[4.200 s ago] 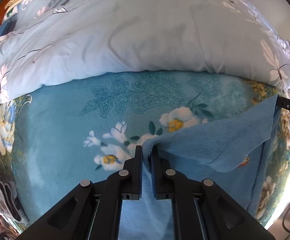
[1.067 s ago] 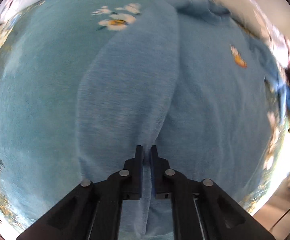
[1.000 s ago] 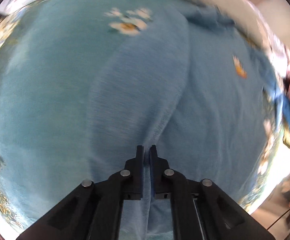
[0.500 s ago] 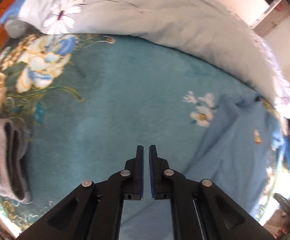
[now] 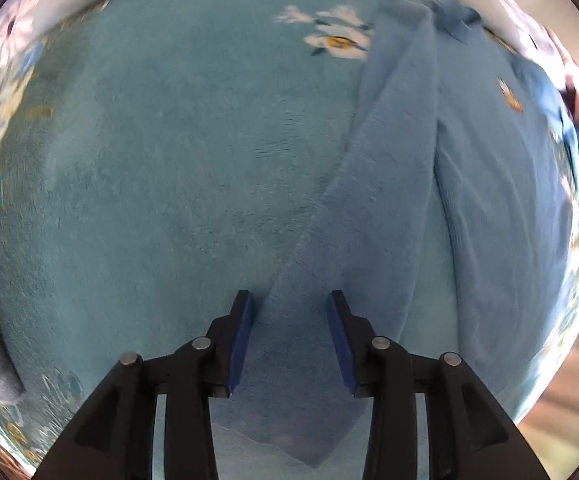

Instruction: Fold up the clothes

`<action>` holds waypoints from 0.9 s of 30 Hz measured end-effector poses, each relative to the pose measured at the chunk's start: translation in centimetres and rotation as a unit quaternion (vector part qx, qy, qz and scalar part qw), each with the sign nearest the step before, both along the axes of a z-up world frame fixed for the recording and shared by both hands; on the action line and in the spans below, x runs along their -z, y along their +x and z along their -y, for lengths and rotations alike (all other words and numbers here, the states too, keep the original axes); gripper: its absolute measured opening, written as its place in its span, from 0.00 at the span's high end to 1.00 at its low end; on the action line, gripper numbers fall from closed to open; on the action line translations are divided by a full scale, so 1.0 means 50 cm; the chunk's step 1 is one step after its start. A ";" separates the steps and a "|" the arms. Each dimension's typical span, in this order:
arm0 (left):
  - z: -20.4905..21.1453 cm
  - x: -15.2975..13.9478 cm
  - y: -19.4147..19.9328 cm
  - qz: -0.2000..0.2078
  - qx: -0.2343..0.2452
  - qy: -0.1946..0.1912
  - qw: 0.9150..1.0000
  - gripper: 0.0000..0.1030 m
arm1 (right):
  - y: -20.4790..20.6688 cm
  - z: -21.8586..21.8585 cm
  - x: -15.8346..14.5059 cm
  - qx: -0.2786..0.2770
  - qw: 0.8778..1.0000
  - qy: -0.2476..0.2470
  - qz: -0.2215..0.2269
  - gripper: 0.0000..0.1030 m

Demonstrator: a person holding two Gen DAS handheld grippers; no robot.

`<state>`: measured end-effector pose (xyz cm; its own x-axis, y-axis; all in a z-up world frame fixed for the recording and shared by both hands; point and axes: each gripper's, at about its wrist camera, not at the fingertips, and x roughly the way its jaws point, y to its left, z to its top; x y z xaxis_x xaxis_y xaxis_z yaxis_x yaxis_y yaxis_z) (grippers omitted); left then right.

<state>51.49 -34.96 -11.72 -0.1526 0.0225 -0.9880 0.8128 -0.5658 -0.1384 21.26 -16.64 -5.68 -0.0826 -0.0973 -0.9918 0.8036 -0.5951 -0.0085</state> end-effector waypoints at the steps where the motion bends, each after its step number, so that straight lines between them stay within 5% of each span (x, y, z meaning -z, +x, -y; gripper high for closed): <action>1: -0.004 0.000 -0.006 0.008 0.010 -0.002 1.000 0.62 | 0.003 0.001 0.003 0.001 1.000 0.001 0.003 0.54; 2: -0.008 -0.001 -0.010 0.011 0.017 -0.003 1.000 0.66 | 0.006 0.003 0.006 0.001 1.000 0.001 0.007 0.54; 4: -0.015 -0.004 -0.016 0.012 0.016 0.004 1.000 0.90 | 0.012 0.007 0.012 0.000 1.000 0.002 0.013 0.54; 6: -0.021 -0.010 -0.016 0.001 0.007 0.013 1.000 0.95 | 0.018 0.011 0.014 -0.001 1.000 0.000 0.017 0.54; 15: 0.077 -0.056 0.059 0.034 -0.069 -0.047 0.996 0.96 | 0.018 0.013 0.012 0.002 1.000 -0.004 0.020 0.54; 23: 0.233 -0.076 0.150 0.083 -0.138 -0.115 0.980 0.94 | 0.011 -0.005 0.017 0.016 1.000 -0.001 0.025 0.53; 27: 0.264 -0.050 0.140 0.083 -0.162 -0.104 0.978 0.92 | 0.007 -0.020 0.017 0.024 0.999 0.000 0.026 0.53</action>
<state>58.47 -48.18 -9.22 0.0436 -0.2047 -0.9778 0.9555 -0.2774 0.1007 21.62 -15.63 -6.54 -0.0364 -0.0940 -0.9949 0.7735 -0.6330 0.0315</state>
